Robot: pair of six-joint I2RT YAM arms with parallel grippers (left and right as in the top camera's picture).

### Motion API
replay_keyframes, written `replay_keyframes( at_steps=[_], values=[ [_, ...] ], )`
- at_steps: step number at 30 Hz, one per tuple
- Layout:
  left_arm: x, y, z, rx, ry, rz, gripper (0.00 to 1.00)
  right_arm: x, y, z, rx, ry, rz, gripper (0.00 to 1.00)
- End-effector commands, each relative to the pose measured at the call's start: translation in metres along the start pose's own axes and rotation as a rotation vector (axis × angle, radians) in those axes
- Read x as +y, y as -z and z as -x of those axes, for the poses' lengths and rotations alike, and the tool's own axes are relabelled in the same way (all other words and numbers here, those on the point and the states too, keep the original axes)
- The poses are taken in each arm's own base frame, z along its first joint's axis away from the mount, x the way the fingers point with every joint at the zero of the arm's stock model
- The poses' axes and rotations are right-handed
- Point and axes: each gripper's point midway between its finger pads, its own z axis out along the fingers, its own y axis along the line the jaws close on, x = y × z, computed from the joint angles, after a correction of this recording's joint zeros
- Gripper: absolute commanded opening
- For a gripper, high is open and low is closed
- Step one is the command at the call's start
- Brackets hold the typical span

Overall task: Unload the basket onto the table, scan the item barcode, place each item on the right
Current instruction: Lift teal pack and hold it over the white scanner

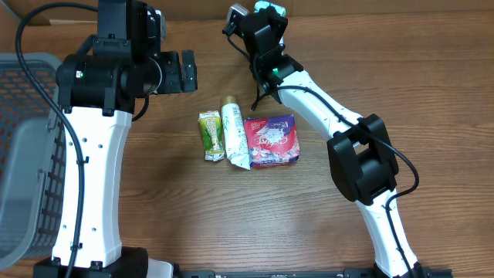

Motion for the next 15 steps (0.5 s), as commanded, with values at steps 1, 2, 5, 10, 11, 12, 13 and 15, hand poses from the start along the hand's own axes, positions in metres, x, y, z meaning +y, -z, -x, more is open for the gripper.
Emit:
replay_keyframes(
  at_steps=[1, 2, 5, 10, 11, 12, 13, 15],
  values=[
    [0.0, 0.002, 0.002, -0.009, -0.01, 0.003, 1.0, -0.004, 0.0, -0.002, 0.011, -0.008, -0.019, 0.04],
    [0.0, 0.002, 0.002, -0.009, -0.01, 0.003, 1.0, -0.004, 0.0, -0.002, 0.012, -0.008, -0.02, 0.04],
    [0.0, 0.002, 0.002, -0.009, -0.01, 0.003, 1.0, -0.005, 0.0, -0.004, 0.023, -0.008, -0.026, 0.04],
    [0.0, 0.002, 0.002, -0.009, -0.01, 0.003, 1.0, -0.009, 0.01, 0.0, 0.037, 0.023, -0.023, 0.04],
    [0.0, 0.002, 0.002, -0.009, -0.01, 0.003, 1.0, -0.015, 0.014, 0.001, 0.034, 0.008, -0.02, 0.04],
    [0.0, 0.002, 0.002, -0.009, -0.01, 0.003, 1.0, -0.025, 0.02, 0.002, 0.032, -0.021, -0.023, 0.04],
    [0.0, 0.002, 0.002, -0.009, -0.01, 0.003, 1.0, -0.035, 0.026, 0.003, 0.029, -0.047, -0.027, 0.04],
    [0.0, 0.002, 0.002, -0.009, -0.01, 0.003, 1.0, -0.06, 0.042, 0.003, 0.025, -0.102, -0.029, 0.04]
  ],
)
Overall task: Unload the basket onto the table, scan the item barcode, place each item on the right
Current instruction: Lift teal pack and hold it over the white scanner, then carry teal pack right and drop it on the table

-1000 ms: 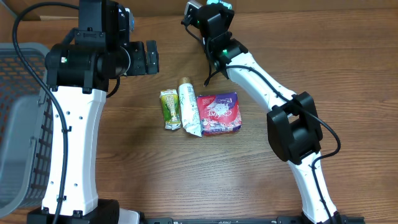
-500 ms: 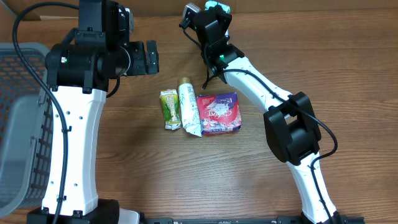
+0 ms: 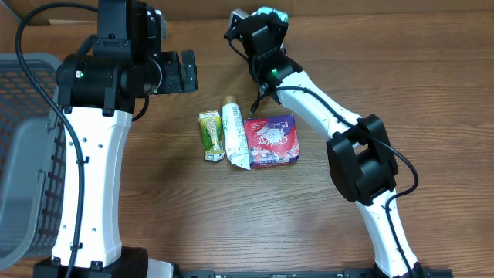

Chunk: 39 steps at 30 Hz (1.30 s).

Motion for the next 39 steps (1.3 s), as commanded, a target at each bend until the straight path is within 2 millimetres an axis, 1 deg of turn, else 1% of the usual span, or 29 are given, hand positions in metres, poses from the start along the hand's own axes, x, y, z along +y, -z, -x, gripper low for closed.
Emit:
replay_keyframes(
  at_steps=[1, 3, 4, 6, 8, 9, 12, 13, 15, 16, 17, 18, 21, 23, 25, 26, 28, 31, 33, 34, 37, 39],
  values=[
    [0.0, 0.002, 0.002, -0.009, -0.01, 0.003, 1.0, -0.088, 0.052, 0.006, -0.043, -0.174, -0.076, 0.04],
    [0.0, 0.002, 0.002, -0.009, -0.01, 0.003, 1.0, -0.108, 0.074, 0.002, -0.054, -0.228, -0.05, 0.04],
    [0.0, 0.002, 0.002, -0.009, -0.01, 0.003, 1.0, -0.123, 0.096, -0.002, -0.068, -0.29, -0.017, 0.04],
    [0.0, 0.002, 0.002, -0.009, -0.01, 0.003, 0.99, -0.134, 0.124, -0.009, -0.087, -0.395, 0.052, 0.04],
    [0.0, 0.002, 0.002, -0.009, -0.01, 0.003, 1.0, -0.136, 0.155, -0.014, -0.118, -0.553, 0.186, 0.04],
    [0.0, 0.002, 0.002, -0.009, -0.01, 0.003, 1.0, -0.136, 0.166, -0.018, -0.128, -0.626, 0.252, 0.04],
    [0.0, 0.002, 0.002, -0.009, -0.01, 0.003, 1.0, -0.132, 0.201, -0.035, -0.154, -0.836, 0.531, 0.04],
    [0.0, 0.002, 0.002, -0.009, -0.01, 0.003, 1.0, -0.131, 0.209, -0.043, -0.153, -0.888, 0.619, 0.04],
    [0.0, 0.002, 0.002, -0.009, -0.01, 0.003, 1.0, -0.127, 0.216, -0.061, -0.121, -0.973, 0.751, 0.04],
    [0.0, 0.002, 0.002, -0.009, -0.01, 0.003, 1.0, -0.125, 0.215, -0.074, -0.085, -1.022, 0.805, 0.04],
    [0.0, 0.002, 0.002, -0.009, -0.01, 0.003, 1.0, -0.123, 0.211, -0.091, -0.031, -1.086, 0.846, 0.04],
    [0.0, 0.002, 0.002, -0.009, -0.01, 0.003, 1.0, -0.121, 0.207, -0.102, 0.012, -1.127, 0.862, 0.04],
    [0.0, 0.002, 0.002, -0.009, -0.01, 0.003, 1.0, -0.113, 0.18, -0.158, 0.225, -1.332, 0.847, 0.04],
    [0.0, 0.002, 0.002, -0.009, -0.01, 0.003, 1.0, -0.105, 0.164, -0.188, 0.329, -1.428, 0.821, 0.04],
    [0.0, 0.002, 0.002, -0.009, -0.01, 0.003, 1.0, -0.091, 0.145, -0.224, 0.448, -1.532, 0.788, 0.04],
    [0.0, 0.002, 0.002, -0.009, -0.01, 0.003, 1.0, -0.084, 0.139, -0.238, 0.499, -1.578, 0.772, 0.04],
    [0.0, 0.002, 0.002, -0.009, -0.01, 0.003, 0.99, -0.064, 0.124, -0.27, 0.608, -1.688, 0.737, 0.04],
    [0.0, 0.002, 0.002, -0.009, -0.01, 0.003, 1.0, -0.035, 0.108, -0.31, 0.725, -1.838, 0.674, 0.04],
    [0.0, 0.002, 0.002, -0.009, -0.01, 0.003, 1.0, -0.016, 0.103, -0.334, 0.802, -1.946, 0.625, 0.04],
    [0.0, 0.002, 0.002, -0.009, -0.01, 0.003, 1.0, 0.001, 0.102, -0.358, 0.883, -2.046, 0.575, 0.04],
    [0.0, 0.002, 0.002, -0.009, -0.01, 0.003, 0.99, 0.024, 0.104, -0.392, 0.986, -2.151, 0.485, 0.04],
    [0.0, 0.002, 0.002, -0.009, -0.01, 0.003, 0.99, 0.037, 0.109, -0.414, 1.053, -2.181, 0.411, 0.04]
  ],
)
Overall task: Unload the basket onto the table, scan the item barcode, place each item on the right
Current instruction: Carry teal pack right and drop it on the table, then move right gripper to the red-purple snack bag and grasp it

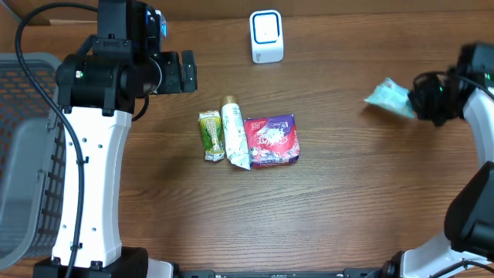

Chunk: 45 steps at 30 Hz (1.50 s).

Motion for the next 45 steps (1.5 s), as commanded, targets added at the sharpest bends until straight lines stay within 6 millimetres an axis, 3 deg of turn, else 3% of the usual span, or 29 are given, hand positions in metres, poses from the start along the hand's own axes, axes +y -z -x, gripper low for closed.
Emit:
replay_keyframes(
  at_steps=[1, 6, 7, 10, 12, 15, 19, 22, 24, 28, 34, 39, 45],
  values=[
    [0.0, 0.002, 0.003, -0.009, -0.01, 0.003, 1.0, -0.041, -0.006, 0.006, -0.029, -0.214, -0.066, 0.04],
    [0.0, 0.002, 0.003, -0.009, -0.01, 0.003, 1.0, -0.082, -0.006, 0.005, -0.059, -0.249, -0.208, 0.07],
    [0.0, 0.002, 0.003, -0.009, -0.01, 0.003, 0.99, -0.083, -0.006, 0.004, -0.056, -0.236, -0.219, 0.14],
    [0.0, 0.002, 0.003, -0.009, -0.01, 0.003, 1.0, -0.083, -0.006, 0.0, -0.027, -0.163, -0.218, 0.56],
    [0.0, 0.002, 0.003, -0.009, -0.01, 0.003, 1.0, -0.082, -0.006, -0.004, -0.003, -0.121, -0.213, 0.77],
    [0.0, 0.002, 0.002, -0.009, -0.01, 0.003, 1.0, -0.077, -0.003, -0.009, 0.032, -0.081, -0.188, 0.91],
    [0.0, 0.002, 0.003, -0.009, -0.01, 0.003, 1.0, -0.047, 0.012, -0.013, 0.065, 0.027, -0.094, 0.94],
    [0.0, 0.002, 0.003, -0.009, -0.01, 0.003, 0.99, -0.005, 0.027, -0.025, 0.078, 0.19, 0.014, 0.94],
    [0.0, 0.002, 0.003, -0.009, -0.01, 0.003, 1.0, 0.027, 0.034, -0.043, 0.079, 0.327, 0.051, 0.94],
    [0.0, 0.002, 0.003, -0.009, -0.01, 0.003, 1.0, 0.081, 0.024, -0.096, 0.116, 0.538, 0.108, 0.94],
    [0.0, 0.002, 0.003, -0.009, -0.01, 0.003, 0.99, 0.156, 0.007, -0.197, 0.126, 0.821, 0.207, 0.87],
    [0.0, 0.002, 0.003, -0.009, -0.01, 0.003, 1.0, 0.184, -0.01, -0.27, 0.06, 1.012, 0.189, 0.79],
    [0.0, 0.002, 0.003, -0.009, -0.01, 0.003, 1.0, 0.186, -0.04, -0.316, 0.028, 1.133, 0.135, 0.72]
  ],
)
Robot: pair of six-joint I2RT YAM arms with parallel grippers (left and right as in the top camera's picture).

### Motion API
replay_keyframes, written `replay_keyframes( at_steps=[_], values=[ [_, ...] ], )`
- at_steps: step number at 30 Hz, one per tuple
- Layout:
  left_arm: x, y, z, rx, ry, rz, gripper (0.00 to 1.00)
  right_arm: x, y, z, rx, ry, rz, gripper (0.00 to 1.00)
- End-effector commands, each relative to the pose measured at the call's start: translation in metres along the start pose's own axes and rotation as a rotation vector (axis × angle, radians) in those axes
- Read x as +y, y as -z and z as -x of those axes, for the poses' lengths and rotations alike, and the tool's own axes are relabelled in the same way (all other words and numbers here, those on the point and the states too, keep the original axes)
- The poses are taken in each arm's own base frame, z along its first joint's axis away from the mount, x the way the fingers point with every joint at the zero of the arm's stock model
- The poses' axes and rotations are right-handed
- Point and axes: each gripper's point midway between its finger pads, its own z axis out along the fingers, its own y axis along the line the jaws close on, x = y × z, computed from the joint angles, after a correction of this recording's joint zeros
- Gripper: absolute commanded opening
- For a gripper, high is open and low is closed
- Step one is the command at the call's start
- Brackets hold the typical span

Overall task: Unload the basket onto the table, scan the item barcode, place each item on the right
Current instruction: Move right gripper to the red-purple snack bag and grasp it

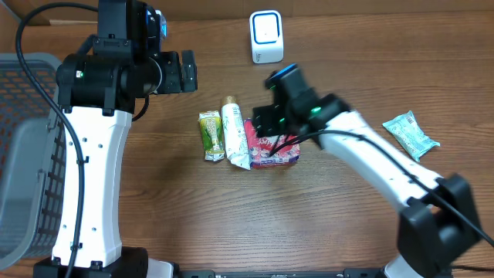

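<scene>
The white barcode scanner [266, 36] stands at the back of the table. In the middle lie a green packet [210, 135], a white tube [235, 135] and a purple packet [276, 147] side by side. A teal packet [411, 133] lies alone on the right. My right gripper [270, 126] hangs over the purple packet's upper left part, slightly blurred; its fingers look open and hold nothing. My left gripper [184, 72] is raised to the upper left of the row, open and empty.
A grey mesh basket [23, 154] fills the left edge of the table. The left arm's white column stands between the basket and the items. The right arm stretches from the bottom right corner across to the middle.
The teal packet, then held up at the far right, now lies on the table there. My right gripper has let it go and has moved left over the purple packet. The left arm is unchanged.
My right gripper first held the teal packet at the scanner, covering it, and was still there half a second later. Then it held the packet out at the far right. Now the packet rests on the table and the gripper is over the purple packet.
</scene>
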Motion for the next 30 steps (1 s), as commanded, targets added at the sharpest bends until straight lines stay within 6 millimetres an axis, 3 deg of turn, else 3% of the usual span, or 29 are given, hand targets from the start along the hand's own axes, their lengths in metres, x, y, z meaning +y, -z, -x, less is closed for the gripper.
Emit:
replay_keyframes(
  at_steps=[1, 6, 15, 22, 24, 27, 30],
  values=[
    [0.0, 0.002, 0.003, -0.009, -0.01, 0.003, 1.0, -0.001, -0.023, -0.002, -0.021, 0.048, -0.116, 0.71],
    [0.0, 0.002, 0.002, -0.009, -0.01, 0.002, 0.99, 0.002, -0.046, -0.015, 0.006, 0.092, -0.155, 0.68],
    [0.0, 0.002, 0.003, -0.009, -0.01, 0.003, 1.0, -0.003, -0.058, -0.017, 0.012, 0.08, -0.18, 0.51],
    [0.0, 0.002, 0.003, -0.009, -0.01, 0.003, 0.99, -0.003, -0.051, -0.012, 0.042, 0.062, -0.227, 0.55],
    [0.0, 0.002, 0.003, -0.009, -0.01, 0.003, 1.0, -0.002, -0.054, -0.019, 0.066, 0.067, -0.231, 0.55],
    [0.0, 0.002, 0.002, -0.009, -0.01, 0.003, 1.0, -0.008, -0.075, -0.053, 0.169, 0.103, -0.28, 0.54],
    [0.0, 0.002, 0.003, -0.009, -0.01, 0.003, 0.99, -0.009, -0.081, -0.053, 0.143, 0.142, -0.333, 0.54]
  ],
)
